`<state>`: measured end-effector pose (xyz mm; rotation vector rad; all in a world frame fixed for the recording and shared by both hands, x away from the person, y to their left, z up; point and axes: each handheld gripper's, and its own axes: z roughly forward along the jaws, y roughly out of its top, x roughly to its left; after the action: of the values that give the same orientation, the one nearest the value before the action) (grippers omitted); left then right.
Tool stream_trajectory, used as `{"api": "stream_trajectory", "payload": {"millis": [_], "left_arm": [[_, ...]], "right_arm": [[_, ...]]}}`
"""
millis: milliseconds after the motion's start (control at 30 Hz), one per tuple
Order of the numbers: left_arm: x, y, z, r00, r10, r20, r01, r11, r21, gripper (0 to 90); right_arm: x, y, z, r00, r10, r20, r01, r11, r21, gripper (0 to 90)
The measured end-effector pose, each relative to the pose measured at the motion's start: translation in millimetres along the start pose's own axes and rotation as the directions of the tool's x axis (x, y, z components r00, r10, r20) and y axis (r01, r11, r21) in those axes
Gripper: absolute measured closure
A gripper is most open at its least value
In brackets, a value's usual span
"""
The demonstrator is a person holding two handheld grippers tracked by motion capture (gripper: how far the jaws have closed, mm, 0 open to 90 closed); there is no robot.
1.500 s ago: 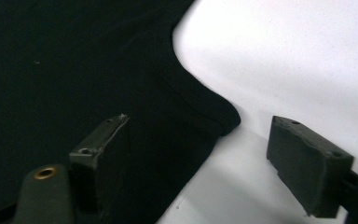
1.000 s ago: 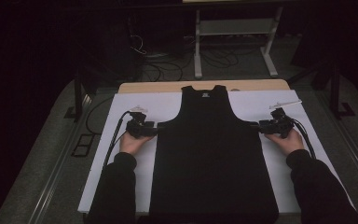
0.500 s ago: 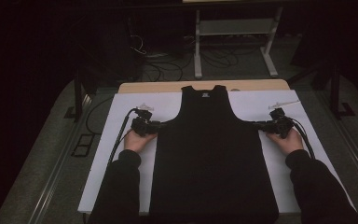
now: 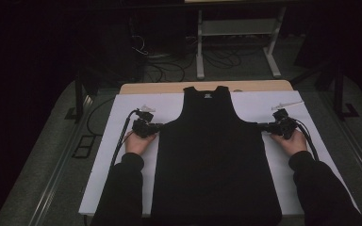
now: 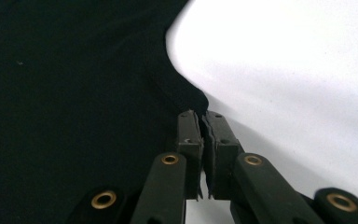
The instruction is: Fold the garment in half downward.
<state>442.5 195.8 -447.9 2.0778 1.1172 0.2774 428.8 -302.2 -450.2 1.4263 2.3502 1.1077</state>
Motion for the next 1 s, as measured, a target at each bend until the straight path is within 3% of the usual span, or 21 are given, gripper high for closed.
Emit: {"api": "stream_trajectory", "payload": {"millis": [267,567,1000], "left_arm": [[-0.2,0.8,-7.8,0.9999,-0.002,0.013,0.002,1.0,-0.008,86.9],[-1.8,0.5,-23.7,0.9988,-0.028,0.04,0.031,0.9974,-0.065,86.9],[-5.2,-10.1,-43.6,0.9919,-0.064,0.11,0.08,0.9866,-0.142,86.9]], "right_arm": [[-1.4,0.7,-5.4,0.9993,0.025,-0.027,-0.025,1.0,-0.011,85.1],[4.2,2.2,-15.5,0.998,0.03,-0.056,-0.032,0.999,-0.034,85.4],[22.2,1.0,-33.2,0.9951,0.022,-0.097,-0.029,0.997,-0.077,85.4]]}}
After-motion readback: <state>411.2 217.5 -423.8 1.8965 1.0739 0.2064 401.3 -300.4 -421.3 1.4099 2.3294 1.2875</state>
